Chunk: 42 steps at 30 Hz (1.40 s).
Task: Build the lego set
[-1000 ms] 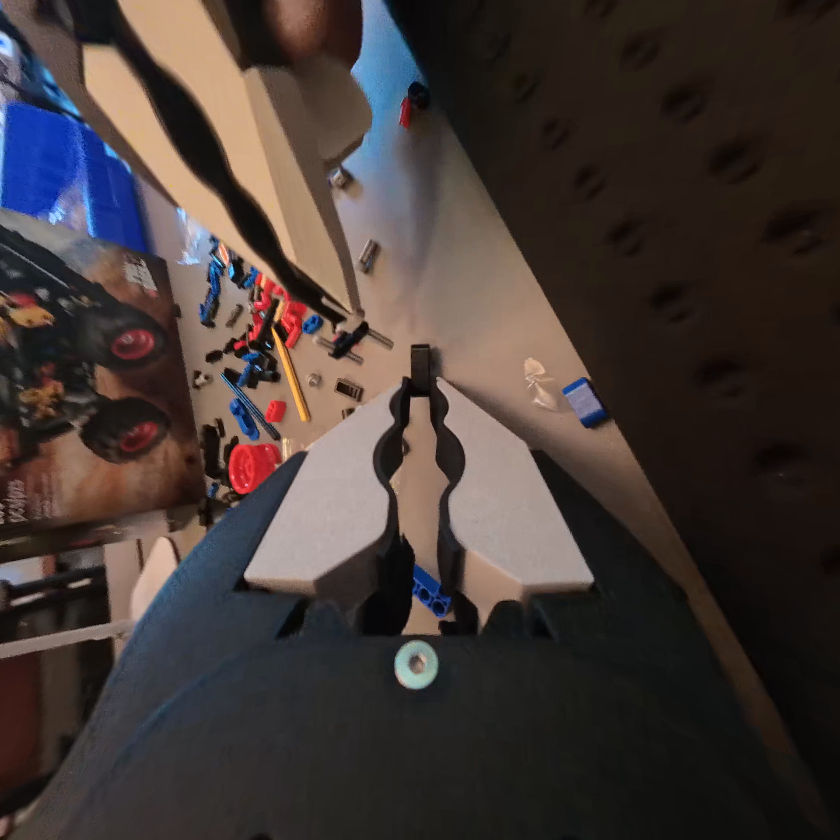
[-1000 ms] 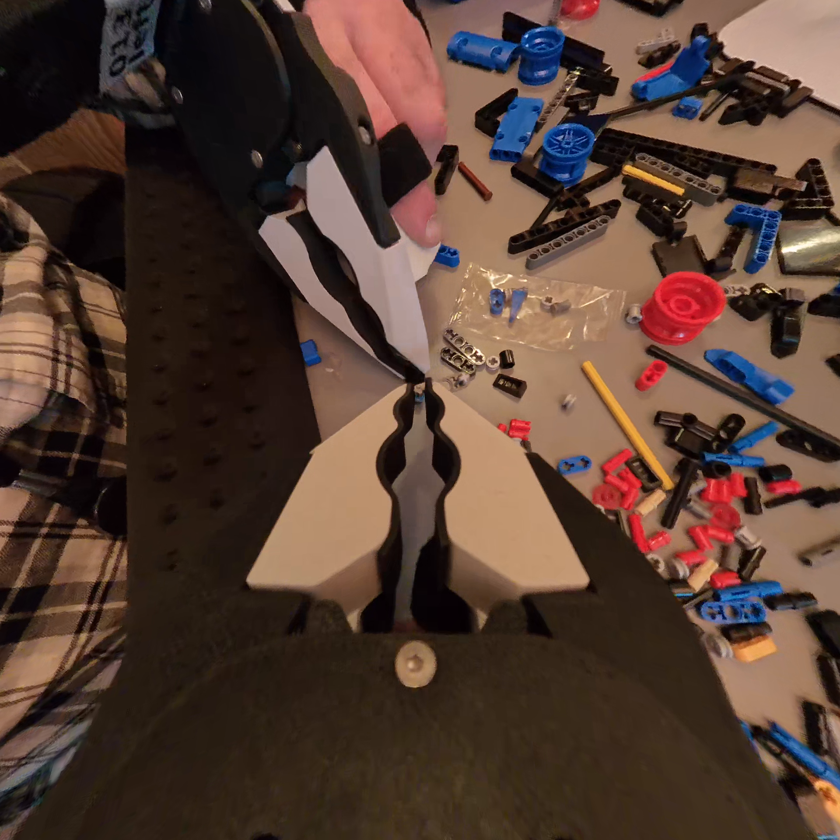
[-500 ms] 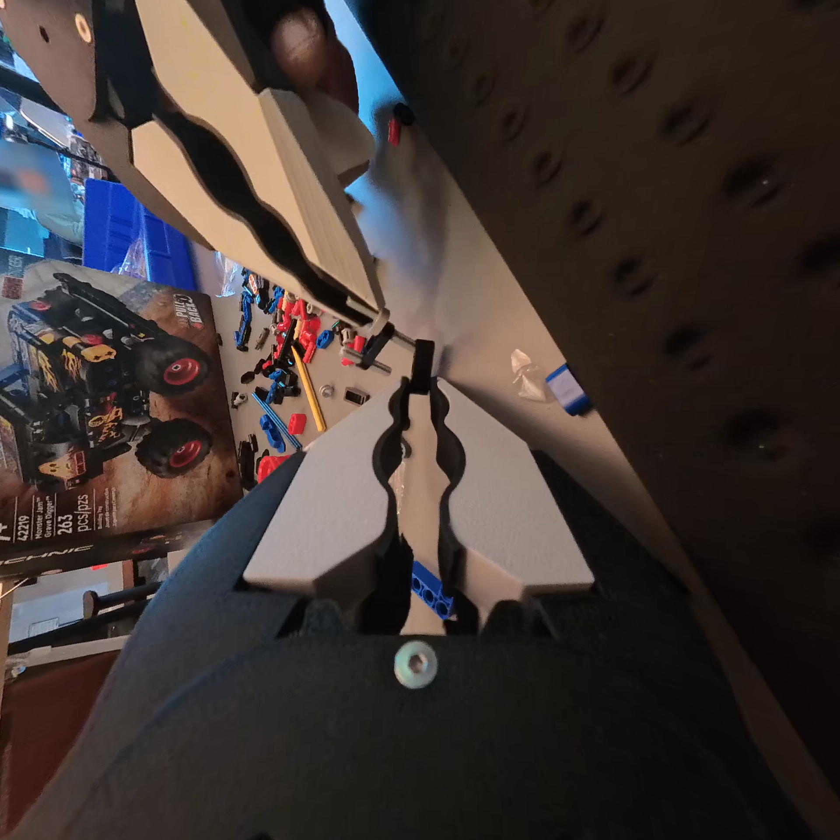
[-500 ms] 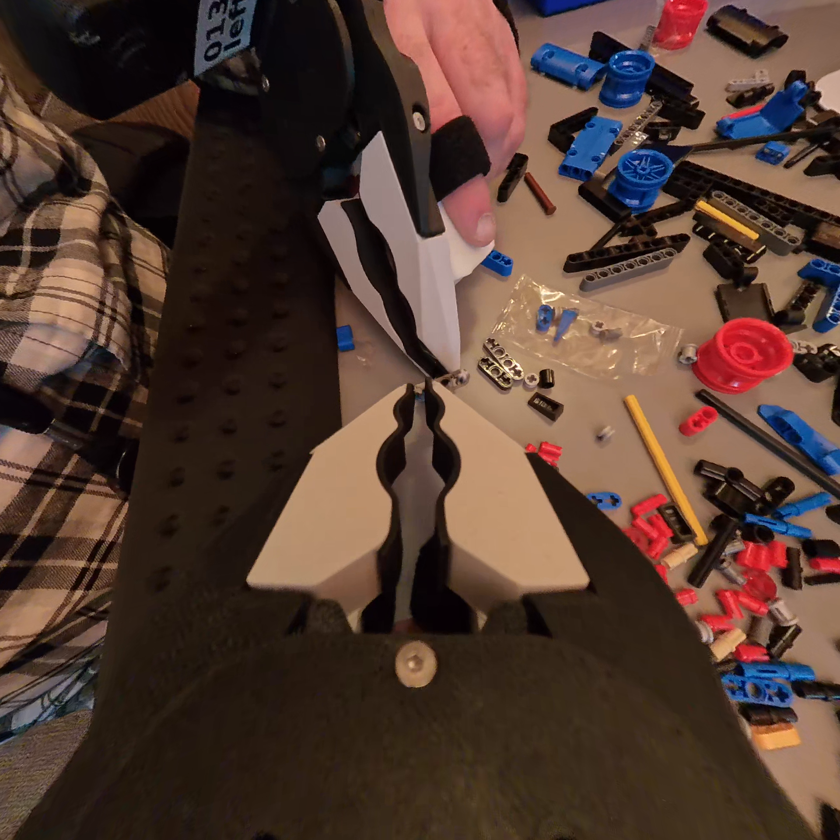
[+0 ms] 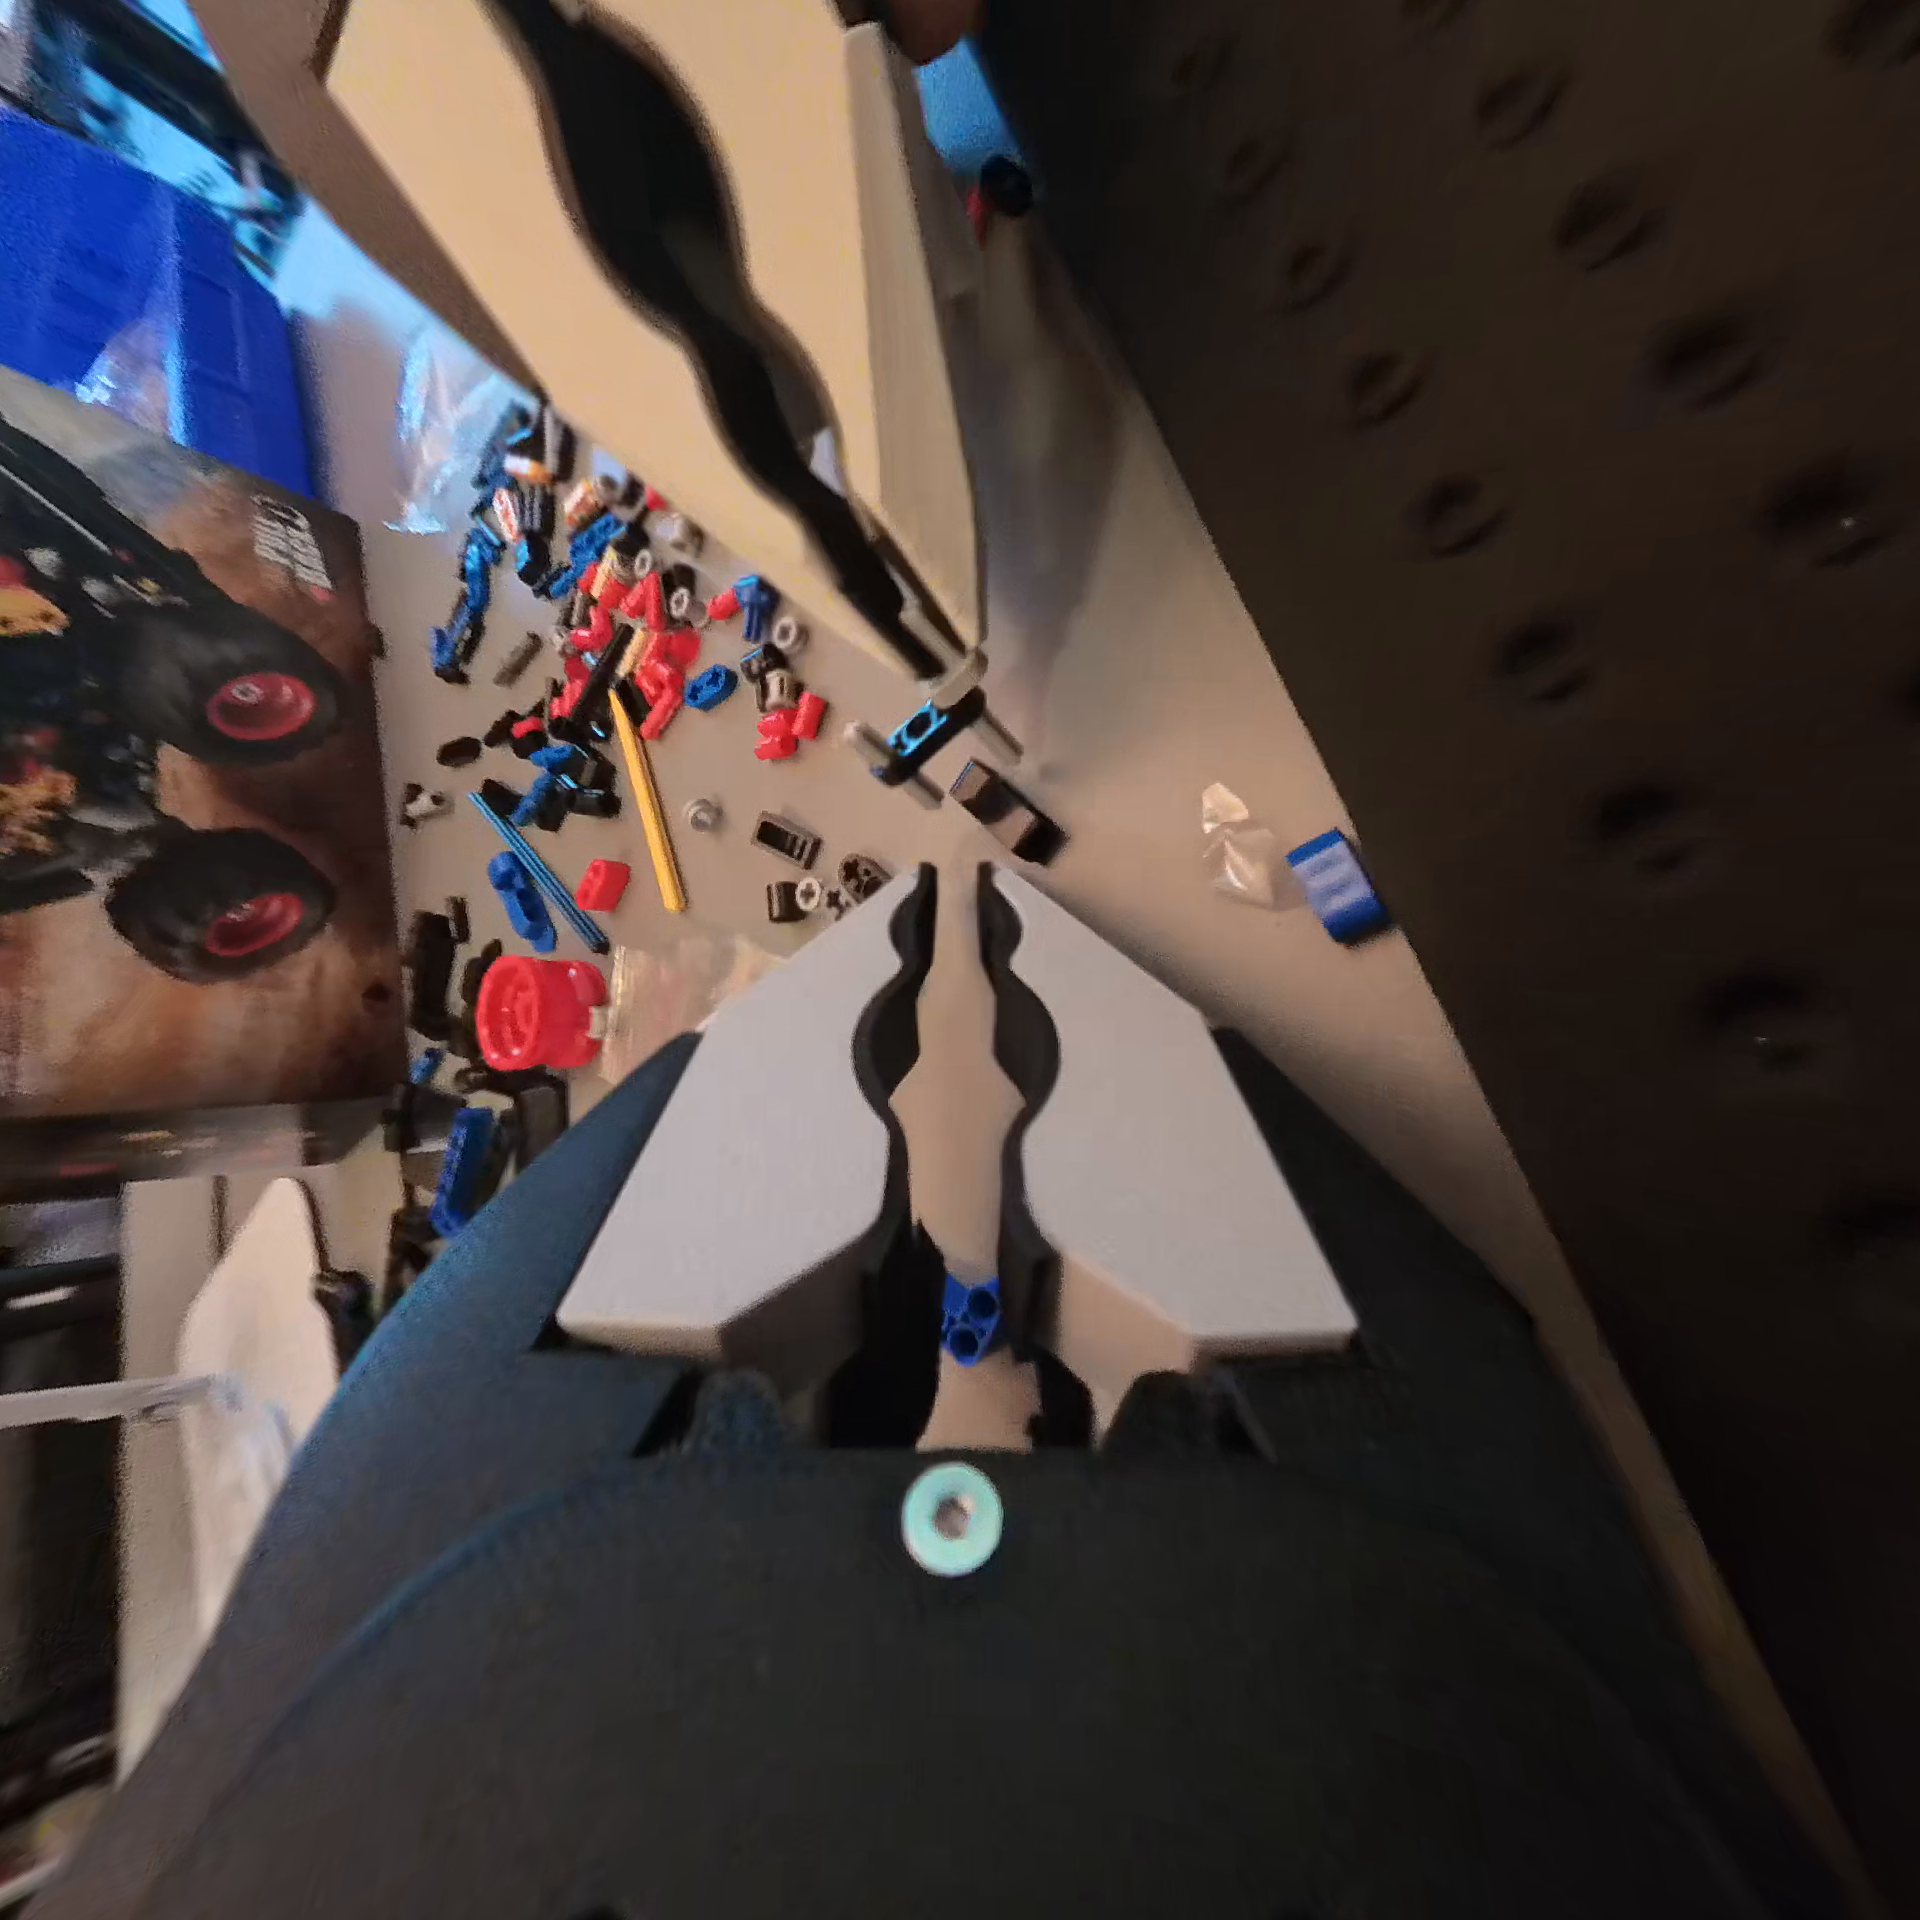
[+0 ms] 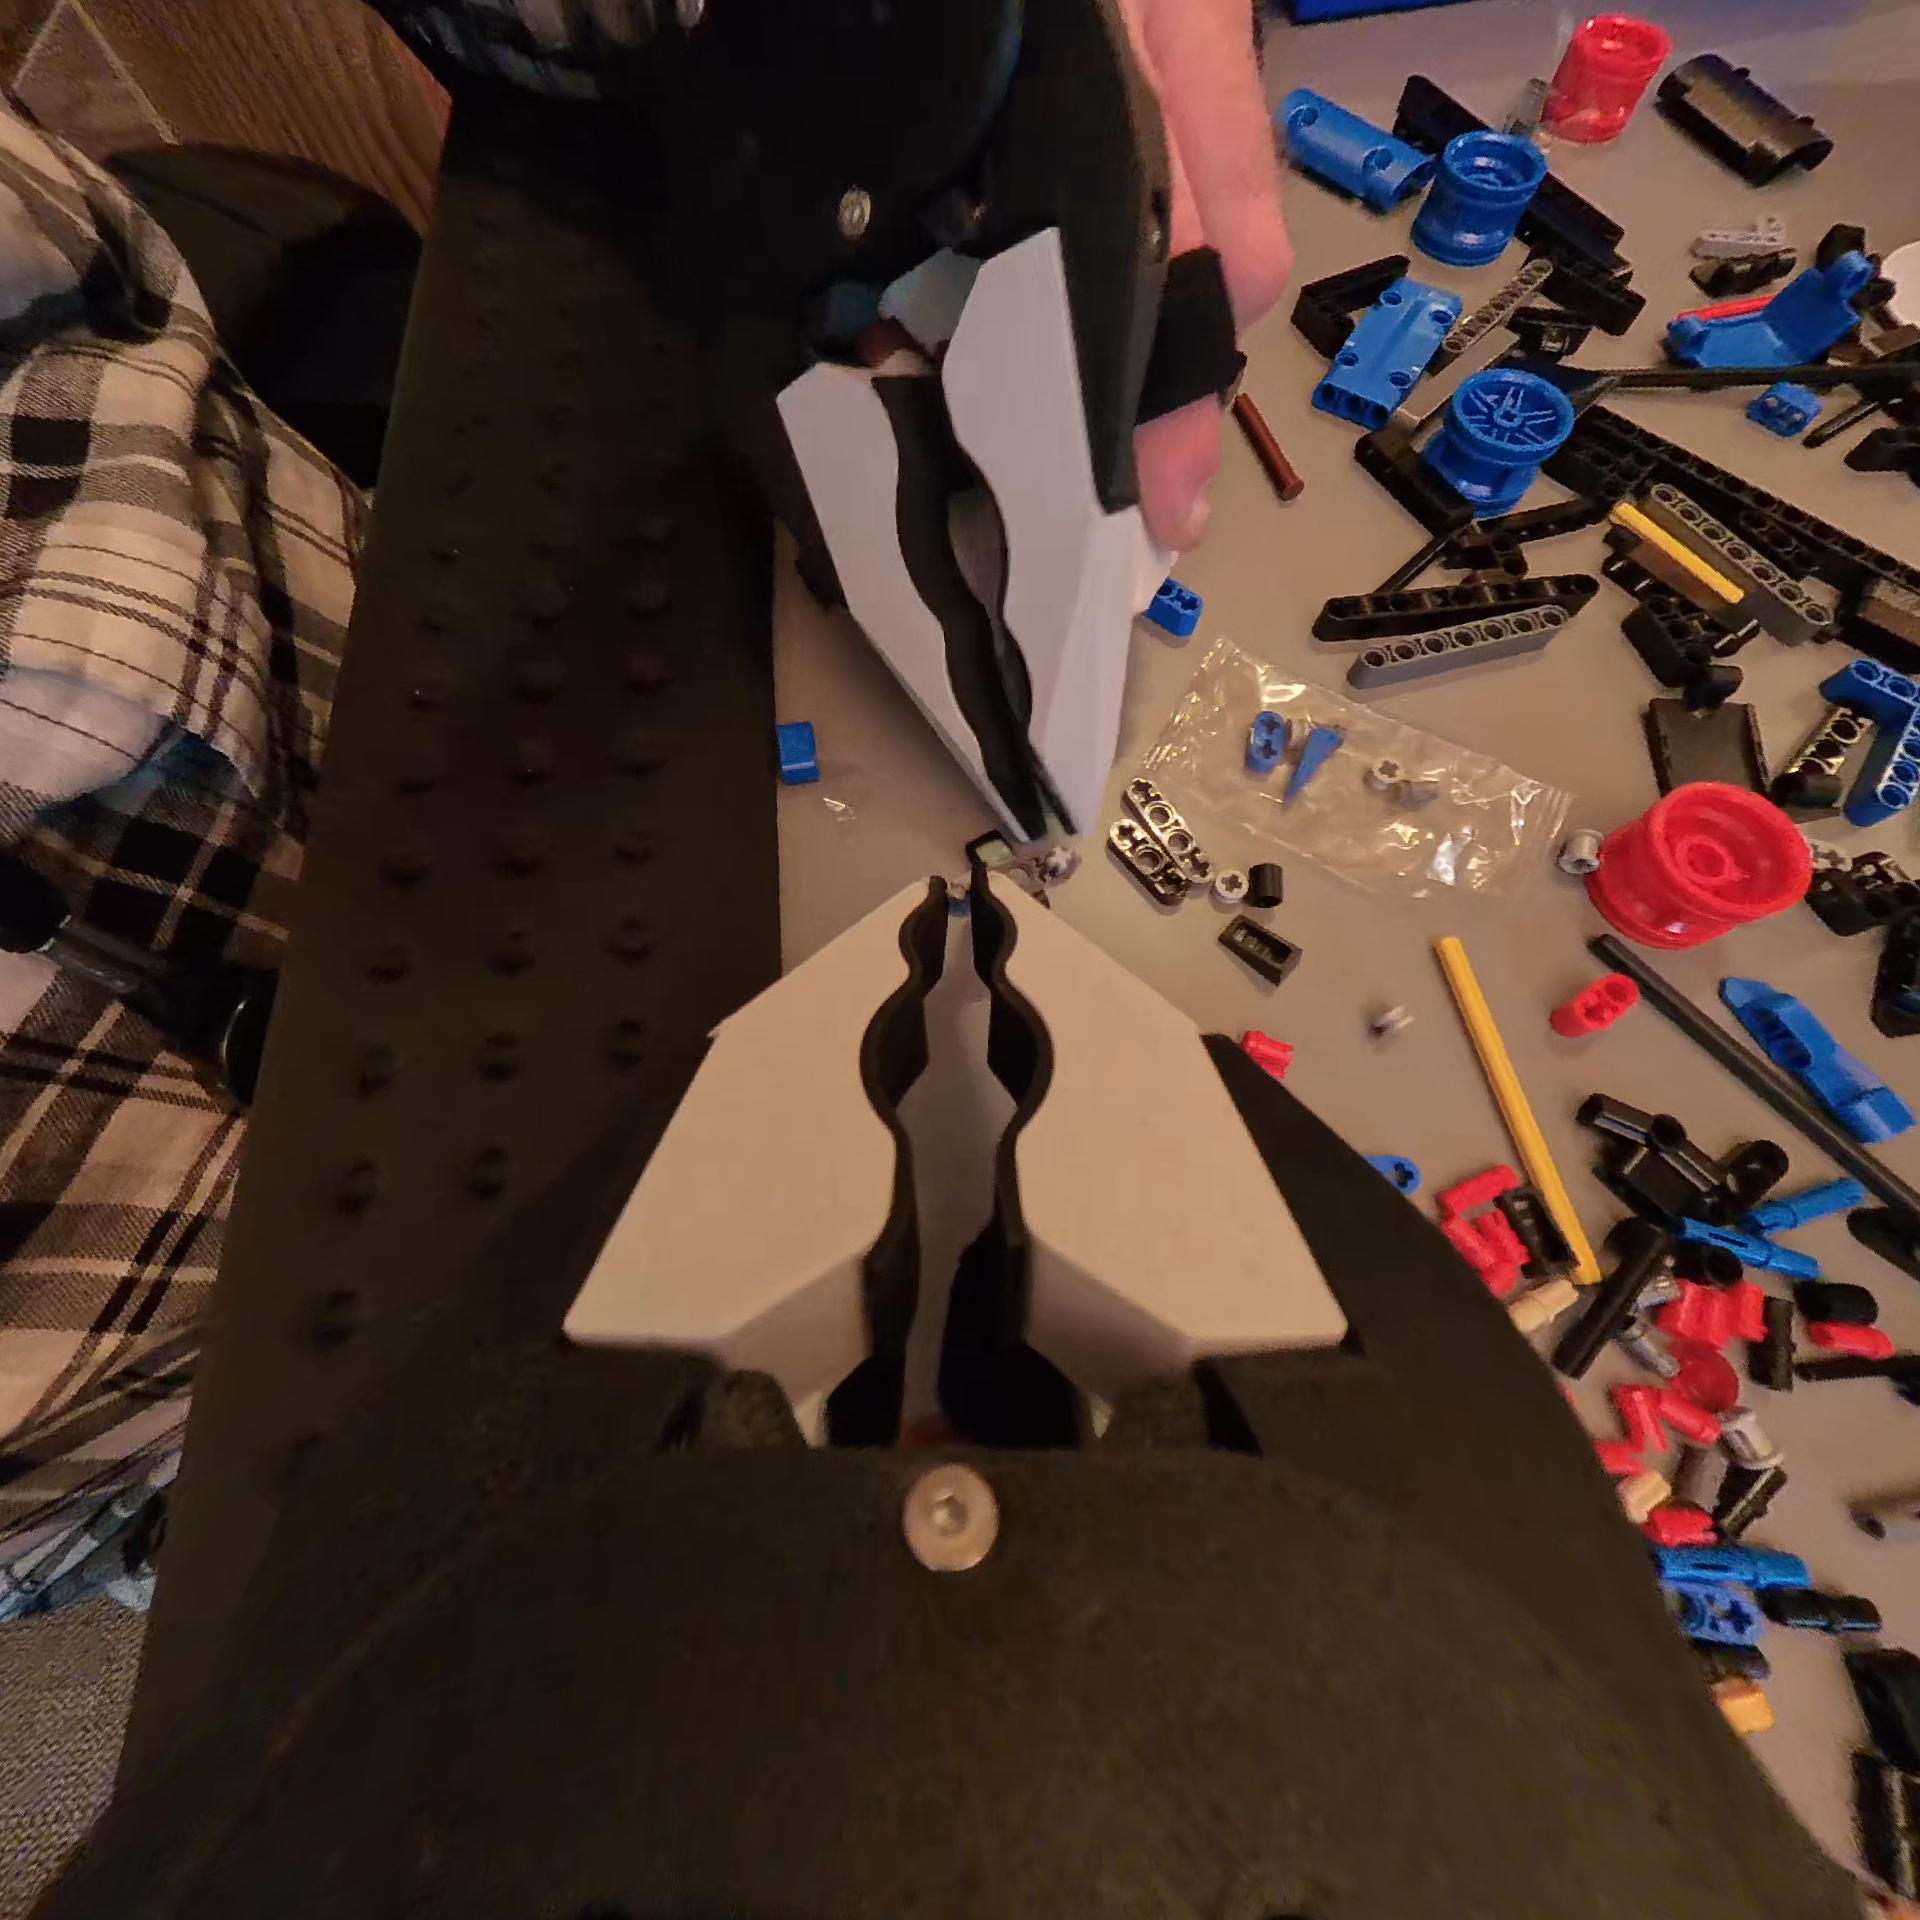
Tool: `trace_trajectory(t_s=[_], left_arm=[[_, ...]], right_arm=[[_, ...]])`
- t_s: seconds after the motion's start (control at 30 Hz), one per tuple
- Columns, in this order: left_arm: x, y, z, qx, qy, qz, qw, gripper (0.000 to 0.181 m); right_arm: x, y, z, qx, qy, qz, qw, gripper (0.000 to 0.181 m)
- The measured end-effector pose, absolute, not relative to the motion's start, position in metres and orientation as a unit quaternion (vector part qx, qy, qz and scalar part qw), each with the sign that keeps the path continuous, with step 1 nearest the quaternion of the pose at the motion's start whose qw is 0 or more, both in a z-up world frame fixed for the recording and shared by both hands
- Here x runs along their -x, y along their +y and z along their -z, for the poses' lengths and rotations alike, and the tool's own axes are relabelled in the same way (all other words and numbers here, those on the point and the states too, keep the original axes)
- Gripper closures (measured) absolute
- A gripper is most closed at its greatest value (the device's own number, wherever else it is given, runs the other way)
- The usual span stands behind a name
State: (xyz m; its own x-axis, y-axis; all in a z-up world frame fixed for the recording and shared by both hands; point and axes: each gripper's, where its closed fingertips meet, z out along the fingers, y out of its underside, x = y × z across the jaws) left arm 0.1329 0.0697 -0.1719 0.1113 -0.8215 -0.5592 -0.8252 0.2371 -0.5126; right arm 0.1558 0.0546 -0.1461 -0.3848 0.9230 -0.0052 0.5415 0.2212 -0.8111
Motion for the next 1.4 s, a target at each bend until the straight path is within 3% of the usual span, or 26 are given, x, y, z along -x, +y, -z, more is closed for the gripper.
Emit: trace_trajectory(t_s=[0.17,0.6,0.77,0.93,1.2,1.4], left_arm=[[-0.135,0.067,0.166,0.634,0.672,0.047,0.379,0.146],[-0.146,0.060,0.174,0.642,0.719,0.133,0.231,0.157],[-0.151,0.055,0.175,0.645,0.709,0.183,0.219,0.158],[-0.150,0.063,0.173,0.658,0.682,0.174,0.269,0.159],[-0.150,0.090,0.108,0.674,0.515,0.217,0.483,0.159],[-0.148,0.095,0.081,0.658,0.473,0.228,0.539,0.159]], right_arm=[[-0.161,0.055,0.145,0.499,-0.737,-0.379,0.253,0.178],[-0.168,0.057,0.136,0.499,-0.723,-0.395,0.268,0.177],[-0.169,0.057,0.136,0.500,-0.718,-0.404,0.267,0.177],[-0.170,0.061,0.129,0.504,-0.703,-0.420,0.275,0.177],[-0.163,0.078,0.082,0.520,-0.604,-0.500,0.338,0.177],[-0.159,0.085,0.060,0.523,-0.558,-0.519,0.381,0.177]])
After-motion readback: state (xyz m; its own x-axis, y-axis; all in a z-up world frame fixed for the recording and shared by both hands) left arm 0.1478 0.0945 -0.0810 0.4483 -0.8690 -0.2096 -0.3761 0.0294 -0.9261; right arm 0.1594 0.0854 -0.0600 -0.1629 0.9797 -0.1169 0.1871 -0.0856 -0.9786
